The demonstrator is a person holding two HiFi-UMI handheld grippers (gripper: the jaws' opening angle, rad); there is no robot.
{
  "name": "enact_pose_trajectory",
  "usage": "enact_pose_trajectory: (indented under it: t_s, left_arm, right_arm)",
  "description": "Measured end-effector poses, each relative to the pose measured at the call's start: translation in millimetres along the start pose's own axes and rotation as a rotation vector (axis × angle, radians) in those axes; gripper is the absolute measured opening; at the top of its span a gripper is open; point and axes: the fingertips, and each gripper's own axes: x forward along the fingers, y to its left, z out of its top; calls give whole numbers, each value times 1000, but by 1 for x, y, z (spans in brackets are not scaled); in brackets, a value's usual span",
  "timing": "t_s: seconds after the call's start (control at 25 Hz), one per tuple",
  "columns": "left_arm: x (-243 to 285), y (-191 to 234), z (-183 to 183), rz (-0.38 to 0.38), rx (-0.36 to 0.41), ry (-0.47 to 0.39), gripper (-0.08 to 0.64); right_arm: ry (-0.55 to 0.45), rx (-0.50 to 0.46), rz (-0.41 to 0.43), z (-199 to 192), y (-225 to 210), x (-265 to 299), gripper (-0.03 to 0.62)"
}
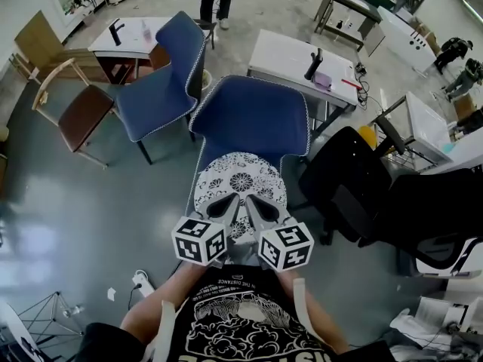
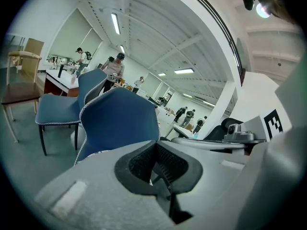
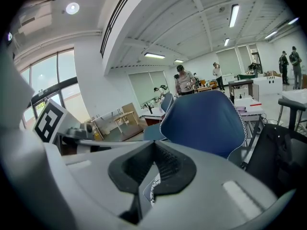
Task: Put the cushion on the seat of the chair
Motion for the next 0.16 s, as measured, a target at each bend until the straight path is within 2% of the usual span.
enact_pose_trajectory:
  t_s: [0.16]
  left_arm:
    - [-3, -1, -3, -2, -4, 1, -3]
  right_arm:
    - [5, -3, 2, -3, 3, -2, -2]
